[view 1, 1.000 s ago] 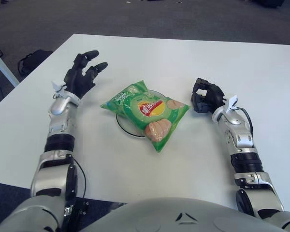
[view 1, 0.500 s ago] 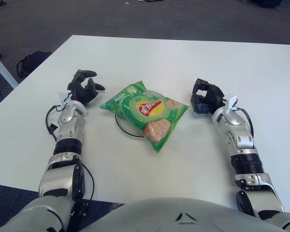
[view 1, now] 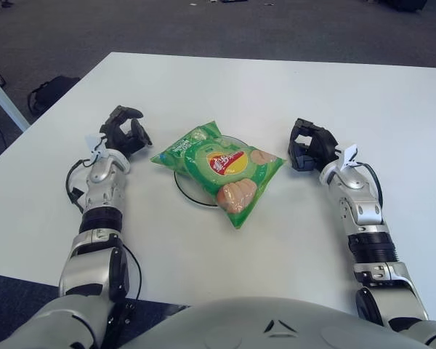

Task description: Put the snack into the plate.

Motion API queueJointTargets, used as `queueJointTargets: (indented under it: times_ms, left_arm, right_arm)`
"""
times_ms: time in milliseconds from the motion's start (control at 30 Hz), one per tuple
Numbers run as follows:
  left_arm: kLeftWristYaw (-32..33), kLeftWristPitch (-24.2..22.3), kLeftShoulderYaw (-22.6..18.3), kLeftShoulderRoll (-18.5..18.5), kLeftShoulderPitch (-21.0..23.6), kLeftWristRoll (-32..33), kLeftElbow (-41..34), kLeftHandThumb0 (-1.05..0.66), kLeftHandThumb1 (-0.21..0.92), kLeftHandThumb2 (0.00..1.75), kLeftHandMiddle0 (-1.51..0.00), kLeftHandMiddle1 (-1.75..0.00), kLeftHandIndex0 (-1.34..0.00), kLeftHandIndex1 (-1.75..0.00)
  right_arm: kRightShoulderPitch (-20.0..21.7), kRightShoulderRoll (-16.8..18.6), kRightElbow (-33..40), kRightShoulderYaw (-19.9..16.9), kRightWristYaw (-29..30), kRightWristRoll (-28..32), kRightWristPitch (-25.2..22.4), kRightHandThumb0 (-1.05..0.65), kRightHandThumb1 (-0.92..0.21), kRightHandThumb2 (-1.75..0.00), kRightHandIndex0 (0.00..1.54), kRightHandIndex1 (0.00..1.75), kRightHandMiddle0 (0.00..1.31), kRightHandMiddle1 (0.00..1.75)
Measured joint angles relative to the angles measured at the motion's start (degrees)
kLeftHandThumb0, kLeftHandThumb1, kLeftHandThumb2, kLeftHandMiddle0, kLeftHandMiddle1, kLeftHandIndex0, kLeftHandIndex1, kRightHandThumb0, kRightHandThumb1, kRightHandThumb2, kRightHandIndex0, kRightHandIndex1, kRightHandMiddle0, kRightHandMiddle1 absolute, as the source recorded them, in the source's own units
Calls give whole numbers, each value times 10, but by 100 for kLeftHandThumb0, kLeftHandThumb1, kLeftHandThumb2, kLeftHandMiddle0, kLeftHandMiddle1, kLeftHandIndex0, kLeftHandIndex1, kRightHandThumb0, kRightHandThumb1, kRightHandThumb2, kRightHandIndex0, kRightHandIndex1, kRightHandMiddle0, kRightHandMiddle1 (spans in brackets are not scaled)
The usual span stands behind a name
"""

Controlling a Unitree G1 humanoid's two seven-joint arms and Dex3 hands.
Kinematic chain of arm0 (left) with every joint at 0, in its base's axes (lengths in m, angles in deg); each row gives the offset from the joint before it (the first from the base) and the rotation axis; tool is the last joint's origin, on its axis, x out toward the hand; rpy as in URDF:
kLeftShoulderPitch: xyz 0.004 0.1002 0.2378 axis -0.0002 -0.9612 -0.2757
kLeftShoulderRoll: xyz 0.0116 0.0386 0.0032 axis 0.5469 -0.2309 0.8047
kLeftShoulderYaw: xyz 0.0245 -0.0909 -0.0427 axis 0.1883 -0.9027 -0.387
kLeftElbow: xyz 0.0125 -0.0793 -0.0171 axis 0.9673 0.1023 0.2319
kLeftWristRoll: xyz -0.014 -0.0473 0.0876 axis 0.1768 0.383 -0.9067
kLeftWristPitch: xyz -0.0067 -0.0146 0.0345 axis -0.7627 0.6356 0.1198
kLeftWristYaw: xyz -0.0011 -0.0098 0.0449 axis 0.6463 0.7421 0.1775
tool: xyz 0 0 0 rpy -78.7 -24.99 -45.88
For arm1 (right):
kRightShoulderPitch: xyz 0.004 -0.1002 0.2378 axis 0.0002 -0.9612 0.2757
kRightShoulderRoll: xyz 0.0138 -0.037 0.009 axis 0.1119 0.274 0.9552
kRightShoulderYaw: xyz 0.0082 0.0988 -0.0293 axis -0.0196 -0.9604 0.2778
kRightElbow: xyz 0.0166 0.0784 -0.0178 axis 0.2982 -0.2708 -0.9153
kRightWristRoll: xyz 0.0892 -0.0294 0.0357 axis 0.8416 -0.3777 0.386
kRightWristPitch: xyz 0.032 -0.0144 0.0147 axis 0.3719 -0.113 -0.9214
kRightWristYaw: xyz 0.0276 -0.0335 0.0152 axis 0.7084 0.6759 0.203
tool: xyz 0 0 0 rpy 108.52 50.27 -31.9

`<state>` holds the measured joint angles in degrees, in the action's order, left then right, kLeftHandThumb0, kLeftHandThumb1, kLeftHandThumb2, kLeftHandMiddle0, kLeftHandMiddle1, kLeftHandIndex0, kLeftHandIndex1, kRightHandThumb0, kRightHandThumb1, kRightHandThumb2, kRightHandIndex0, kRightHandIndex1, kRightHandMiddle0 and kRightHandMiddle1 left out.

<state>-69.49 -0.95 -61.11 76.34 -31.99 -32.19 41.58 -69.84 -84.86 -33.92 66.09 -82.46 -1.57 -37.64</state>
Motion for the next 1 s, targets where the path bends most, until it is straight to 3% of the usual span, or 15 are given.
queueJointTargets:
  times_ms: [433, 1000]
  left_arm:
    - [23, -18, 21, -16, -45, -30, -77, -46, 37, 125, -132, -175, -57, -175]
    - [38, -48, 72, -29, -102, -86, -177, -46, 39, 123, -132, -175, -56, -175]
  right_arm:
    - [-8, 2, 9, -1, 13, -5, 0, -49, -27, -137, 120, 175, 65, 175]
    - [-16, 34, 4, -19, 102, -29, 33, -48, -30, -133, 117, 175, 62, 175]
